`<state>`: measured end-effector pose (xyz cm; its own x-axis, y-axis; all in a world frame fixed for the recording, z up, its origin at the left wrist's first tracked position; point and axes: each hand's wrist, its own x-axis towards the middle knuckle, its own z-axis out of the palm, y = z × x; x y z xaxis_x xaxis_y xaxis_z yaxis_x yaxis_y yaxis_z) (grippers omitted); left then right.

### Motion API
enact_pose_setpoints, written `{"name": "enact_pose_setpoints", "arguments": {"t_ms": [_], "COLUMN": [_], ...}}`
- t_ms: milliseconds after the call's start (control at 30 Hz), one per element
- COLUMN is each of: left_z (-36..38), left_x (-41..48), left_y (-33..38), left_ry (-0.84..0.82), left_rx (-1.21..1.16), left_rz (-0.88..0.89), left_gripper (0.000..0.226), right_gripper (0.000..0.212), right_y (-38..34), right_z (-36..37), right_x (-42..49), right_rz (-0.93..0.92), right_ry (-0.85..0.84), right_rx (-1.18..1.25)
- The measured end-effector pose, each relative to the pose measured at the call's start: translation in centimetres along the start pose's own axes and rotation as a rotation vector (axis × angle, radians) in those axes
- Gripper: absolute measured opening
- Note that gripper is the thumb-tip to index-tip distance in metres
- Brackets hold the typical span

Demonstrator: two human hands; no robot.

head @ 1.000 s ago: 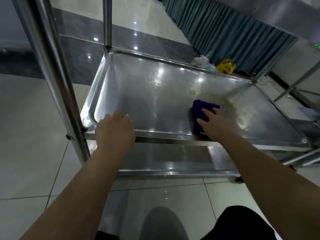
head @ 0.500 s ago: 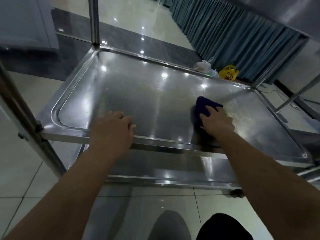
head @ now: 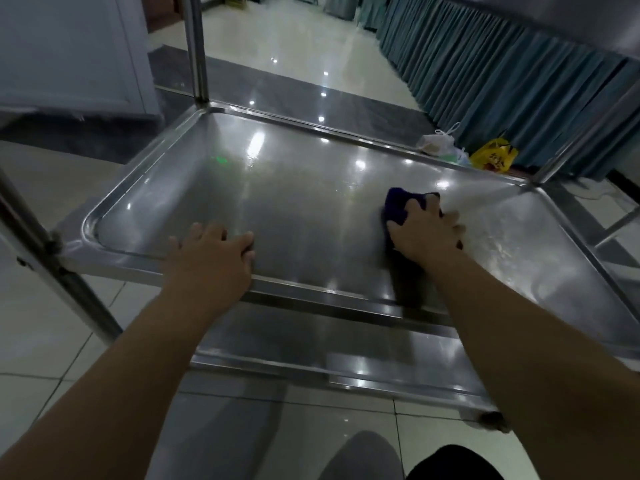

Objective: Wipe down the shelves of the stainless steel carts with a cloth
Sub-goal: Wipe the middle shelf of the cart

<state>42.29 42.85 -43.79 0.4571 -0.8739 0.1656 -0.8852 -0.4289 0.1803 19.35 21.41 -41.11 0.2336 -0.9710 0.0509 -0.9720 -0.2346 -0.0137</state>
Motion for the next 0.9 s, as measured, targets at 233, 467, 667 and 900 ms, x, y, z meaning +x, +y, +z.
{"name": "enact_pose_setpoints", "arguments": {"t_ms": [233, 467, 667, 900], "left_z": [-0.4, -0.4, 0.2, 1.7], "left_x": [0.4, -0.2, -0.4, -0.9], "left_y": [1.3, 4.5, 11.8, 13.5], "left_ry": [-0.06, -0.031, -0.089, -0.052], "left_rx": [-0.022, 0.046, -0.236, -0.139], "left_rz": [-0.092, -0.035, 0.217, 0.245], "left_gripper": [0.033, 0.032, 0.034, 0.035], "right_gripper": [0.042, 0.059, 0.059, 0.048], "right_y": [0.7, 9.3, 5.6, 14.7], "right_z": [0.8, 0.1, 1.7, -0.3], "right_x": [-4.2, 0.9, -4.0, 1.5], "right_rz": [-0.717, 0.138, -0.536, 0.06], "right_ry": [0.004, -0.043, -0.009, -0.07], "right_rx": [0.149, 0.167, 0.108, 0.032]}}
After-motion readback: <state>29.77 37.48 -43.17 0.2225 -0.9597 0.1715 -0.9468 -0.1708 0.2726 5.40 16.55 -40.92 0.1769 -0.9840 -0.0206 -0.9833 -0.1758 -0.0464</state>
